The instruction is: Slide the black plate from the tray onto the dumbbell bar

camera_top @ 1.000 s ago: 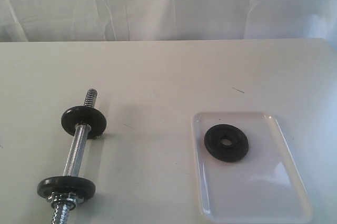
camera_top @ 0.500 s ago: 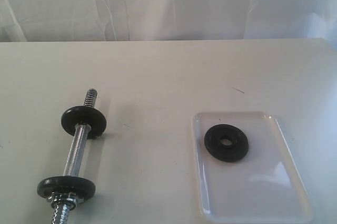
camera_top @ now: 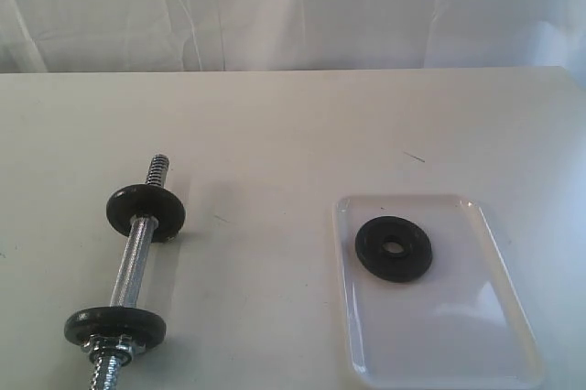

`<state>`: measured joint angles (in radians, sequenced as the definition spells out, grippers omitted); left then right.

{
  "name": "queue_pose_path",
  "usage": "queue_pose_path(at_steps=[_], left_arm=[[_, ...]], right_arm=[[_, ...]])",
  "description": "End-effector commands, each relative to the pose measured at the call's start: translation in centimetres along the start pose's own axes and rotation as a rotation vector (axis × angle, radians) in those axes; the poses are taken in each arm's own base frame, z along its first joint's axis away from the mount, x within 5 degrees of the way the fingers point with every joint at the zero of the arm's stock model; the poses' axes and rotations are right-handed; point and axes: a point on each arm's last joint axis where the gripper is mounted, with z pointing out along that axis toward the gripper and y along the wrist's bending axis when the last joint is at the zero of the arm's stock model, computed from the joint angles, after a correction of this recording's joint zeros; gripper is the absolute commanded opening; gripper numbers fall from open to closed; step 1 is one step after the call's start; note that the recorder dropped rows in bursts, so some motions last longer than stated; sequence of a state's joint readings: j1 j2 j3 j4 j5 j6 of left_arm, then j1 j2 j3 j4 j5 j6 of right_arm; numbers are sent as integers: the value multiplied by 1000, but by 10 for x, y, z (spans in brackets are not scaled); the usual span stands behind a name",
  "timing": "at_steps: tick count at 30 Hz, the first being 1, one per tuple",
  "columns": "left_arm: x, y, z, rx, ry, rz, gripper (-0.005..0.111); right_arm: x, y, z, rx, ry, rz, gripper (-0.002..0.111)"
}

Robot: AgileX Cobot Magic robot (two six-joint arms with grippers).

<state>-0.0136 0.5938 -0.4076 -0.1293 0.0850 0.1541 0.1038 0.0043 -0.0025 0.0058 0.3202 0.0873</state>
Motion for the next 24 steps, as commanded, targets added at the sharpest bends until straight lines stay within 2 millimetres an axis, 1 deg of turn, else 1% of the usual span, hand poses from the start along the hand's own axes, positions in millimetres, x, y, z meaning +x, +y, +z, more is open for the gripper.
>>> queue_pose_path(at_steps=[1,3,6,11,14,16,20,22,24], left_arm=[[-5,-9,15,114,249,-70,0],[-13,-15,20,167,287,-33,0],[-21,-28,30,255,324,-48,0],[-32,-60,51,401,311,5,0],[-40,-82,67,462,314,35,0],[-43,-95,81,486,341,55,0],[-40,-108,110,490,443,39,0],[-36,-112,122,471,495,-26,0],[-34,-114,129,450,520,-85,0]], right_arm=[[-1,0,0,3,-15,4,0],[-1,0,0,3,-17,4,0],[-1,0,0,3,-19,4,0],[-1,0,0,2,-23,4,0],[-1,0,0,2,-23,4,0],[-1,0,0,2,-25,4,0],[-2,0,0,1,-33,4,0],[-3,0,0,1,-43,4,0],[-3,0,0,1,-43,4,0]])
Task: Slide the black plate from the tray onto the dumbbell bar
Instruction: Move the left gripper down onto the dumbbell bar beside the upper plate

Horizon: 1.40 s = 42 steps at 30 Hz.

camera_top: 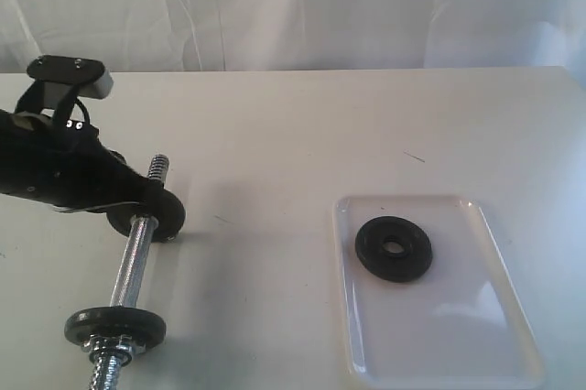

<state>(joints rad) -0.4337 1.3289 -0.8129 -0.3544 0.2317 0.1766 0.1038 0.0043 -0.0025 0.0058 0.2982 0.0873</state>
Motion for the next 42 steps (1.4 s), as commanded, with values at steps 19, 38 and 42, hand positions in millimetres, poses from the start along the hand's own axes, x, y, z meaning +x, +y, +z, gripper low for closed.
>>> queue_pose_path(at_steps=[19,38,42], left_arm=[[13,18,28,-9,205,-296,71],[28,32,75,-67,269,-327,69],[24,34,77,-82,222,-325,69]], right_arm=[[-2,0,0,2,-26,4,0],[-2,0,0,2,-26,4,0],[-2,0,0,2,-26,4,0]])
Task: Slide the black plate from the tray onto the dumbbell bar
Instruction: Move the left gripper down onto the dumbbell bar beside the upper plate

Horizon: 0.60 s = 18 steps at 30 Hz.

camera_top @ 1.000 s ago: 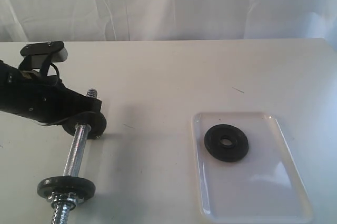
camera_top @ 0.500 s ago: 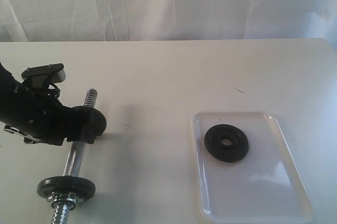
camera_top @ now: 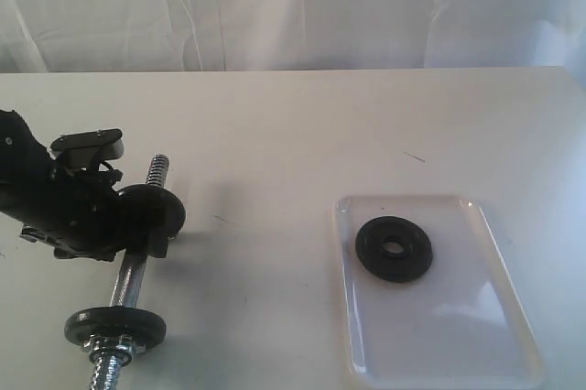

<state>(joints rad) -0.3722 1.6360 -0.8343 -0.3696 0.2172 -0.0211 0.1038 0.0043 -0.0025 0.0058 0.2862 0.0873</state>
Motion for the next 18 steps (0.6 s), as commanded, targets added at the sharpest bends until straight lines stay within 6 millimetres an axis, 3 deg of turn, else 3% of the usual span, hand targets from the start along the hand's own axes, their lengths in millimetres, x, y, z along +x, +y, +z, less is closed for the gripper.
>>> queue_pose_path(at_steps=[1,18], left_arm=[[-4,0,0,1,-36,-17,69],[1,5,19,-20,21,-28,69]], right_arm=[[0,0,0,3,-14,4,0],[0,0,0,3,-14,4,0]])
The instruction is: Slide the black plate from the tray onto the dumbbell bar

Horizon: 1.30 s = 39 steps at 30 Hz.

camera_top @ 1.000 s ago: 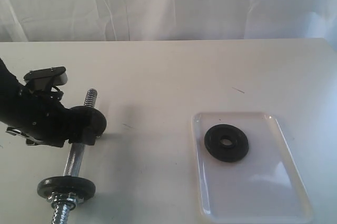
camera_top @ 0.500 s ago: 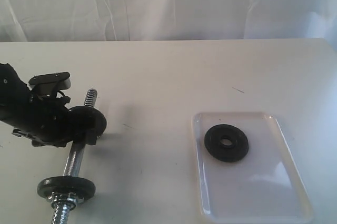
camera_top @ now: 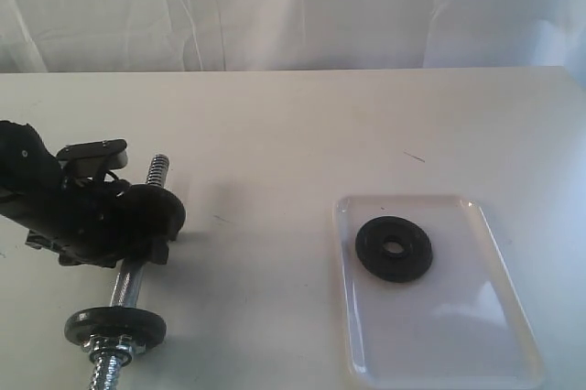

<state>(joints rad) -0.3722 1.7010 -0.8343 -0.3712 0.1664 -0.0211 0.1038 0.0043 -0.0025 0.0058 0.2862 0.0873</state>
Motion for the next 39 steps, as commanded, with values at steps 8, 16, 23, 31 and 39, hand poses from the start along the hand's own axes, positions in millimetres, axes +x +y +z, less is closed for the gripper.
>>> queue_pose_path(at_steps=[8,16,23,31,39], left_arm=[[-3,0,1,-1,-23,-14,38],[-4,-1,-3,5,-27,-7,0],[-3,-4,-15,20,-28,122,0],[-2,-9,-32,43,-29,274,0],[2,-21,-43,69,-48,375,0]], right_arm=[[0,0,0,3,-14,4,0],[0,0,0,3,-14,4,0],[0,0,0,3,-14,4,0],[0,0,0,3,-14,4,0],[0,0,0,3,-14,4,0]])
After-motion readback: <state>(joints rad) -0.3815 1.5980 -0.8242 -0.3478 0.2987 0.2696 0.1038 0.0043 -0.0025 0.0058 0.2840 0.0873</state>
